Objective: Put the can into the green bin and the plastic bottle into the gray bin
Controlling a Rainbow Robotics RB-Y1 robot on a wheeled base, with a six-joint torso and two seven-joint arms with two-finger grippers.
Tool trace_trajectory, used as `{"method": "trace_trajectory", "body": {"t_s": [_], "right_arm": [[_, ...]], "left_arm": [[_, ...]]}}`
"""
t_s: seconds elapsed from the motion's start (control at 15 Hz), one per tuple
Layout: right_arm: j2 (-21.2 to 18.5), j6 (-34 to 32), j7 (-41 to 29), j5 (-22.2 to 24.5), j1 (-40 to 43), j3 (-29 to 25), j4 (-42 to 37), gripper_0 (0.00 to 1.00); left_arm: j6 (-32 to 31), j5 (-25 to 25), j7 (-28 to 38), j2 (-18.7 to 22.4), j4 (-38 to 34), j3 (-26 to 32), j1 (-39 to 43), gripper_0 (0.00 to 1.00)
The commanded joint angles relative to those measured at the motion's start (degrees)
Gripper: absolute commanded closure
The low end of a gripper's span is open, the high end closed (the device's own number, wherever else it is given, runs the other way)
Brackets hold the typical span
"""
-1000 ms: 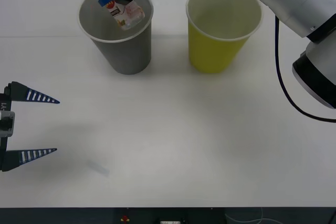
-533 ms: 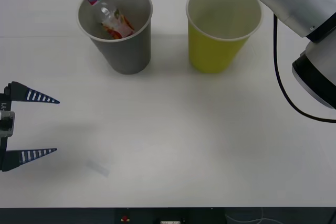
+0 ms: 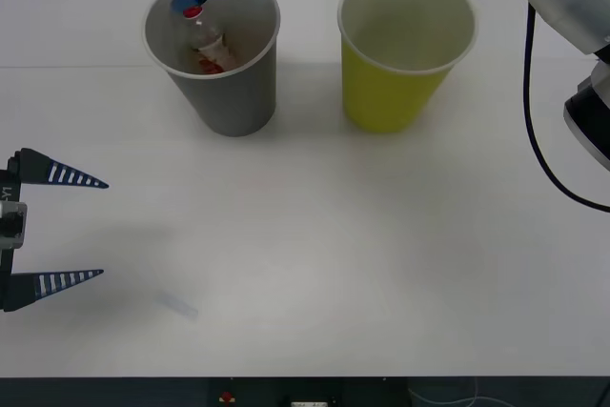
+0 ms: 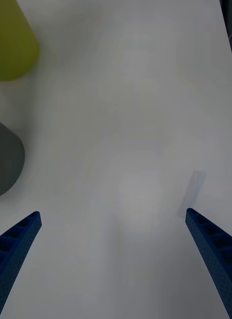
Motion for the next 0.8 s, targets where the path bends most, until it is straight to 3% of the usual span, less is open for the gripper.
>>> {"method": "trace_trajectory", "body": {"t_s": [0.07,0.4,0.8], "right_arm": [[-4.8,-3.1,2.6,-4.1,2.2,-1.5,-5.3,0.00],[-13.7,-3.9,8.7,-12.3,10.0,-6.0,-15.1,0.00],[-24.5,-7.5,11.4,-16.4,24.7,-16.3,-31.7,0.00]], "left_arm": [[0.0,0.0,0.0,0.0,0.0,0.0,0.0,0.00],[0.0,0.0,0.0,0.0,0.0,0.0,0.0,0.00],[0.0,0.0,0.0,0.0,0.0,0.0,0.0,0.00]]}}
